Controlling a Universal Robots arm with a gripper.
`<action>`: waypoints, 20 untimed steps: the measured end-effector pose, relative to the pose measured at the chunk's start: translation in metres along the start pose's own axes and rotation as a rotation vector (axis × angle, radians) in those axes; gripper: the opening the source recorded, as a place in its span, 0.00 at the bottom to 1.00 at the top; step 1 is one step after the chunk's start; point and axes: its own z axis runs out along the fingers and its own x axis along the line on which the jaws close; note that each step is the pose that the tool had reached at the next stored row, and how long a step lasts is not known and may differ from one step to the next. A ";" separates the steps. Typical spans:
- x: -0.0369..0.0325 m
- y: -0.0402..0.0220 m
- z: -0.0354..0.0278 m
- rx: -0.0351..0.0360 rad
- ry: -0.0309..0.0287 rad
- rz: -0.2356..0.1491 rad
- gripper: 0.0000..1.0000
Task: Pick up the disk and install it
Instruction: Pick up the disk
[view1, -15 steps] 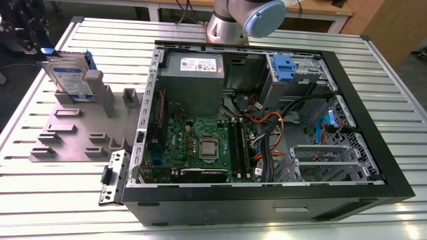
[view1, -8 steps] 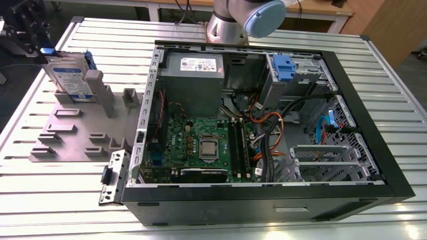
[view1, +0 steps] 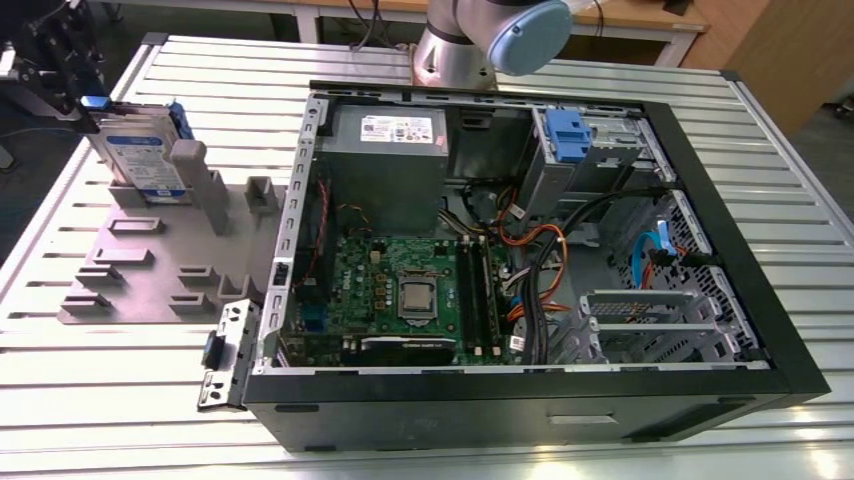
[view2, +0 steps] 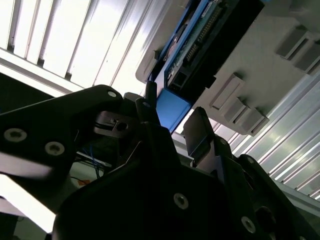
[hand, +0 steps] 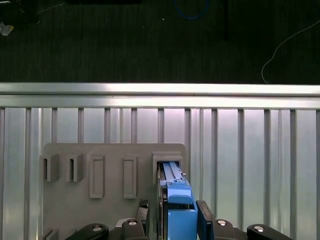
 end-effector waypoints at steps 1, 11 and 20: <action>0.0000 0.0000 0.0000 -0.0001 0.0001 0.000 0.49; 0.0000 -0.0008 0.0017 0.0003 -0.0001 0.000 0.49; -0.0017 -0.0002 0.0046 -0.0002 0.0002 0.023 0.49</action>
